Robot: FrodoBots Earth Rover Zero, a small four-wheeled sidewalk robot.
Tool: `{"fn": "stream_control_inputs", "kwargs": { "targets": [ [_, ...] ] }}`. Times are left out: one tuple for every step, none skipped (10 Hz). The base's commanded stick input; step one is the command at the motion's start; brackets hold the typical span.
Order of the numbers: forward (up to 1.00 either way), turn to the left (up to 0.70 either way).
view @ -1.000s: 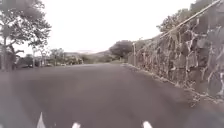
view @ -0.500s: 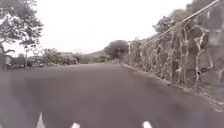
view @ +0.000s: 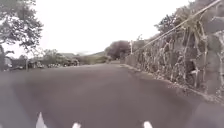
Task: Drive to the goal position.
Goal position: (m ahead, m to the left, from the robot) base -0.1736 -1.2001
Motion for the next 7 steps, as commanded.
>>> {"fn": "stream_control_inputs", "kwargs": {
  "targets": [
    [1.00,0.00],
    [1.00,0.00],
    [1.00,0.00],
    [1.00,0.00],
    [1.00,0.00],
    [1.00,-0.09],
    [1.00,-0.19]
  ]
}}
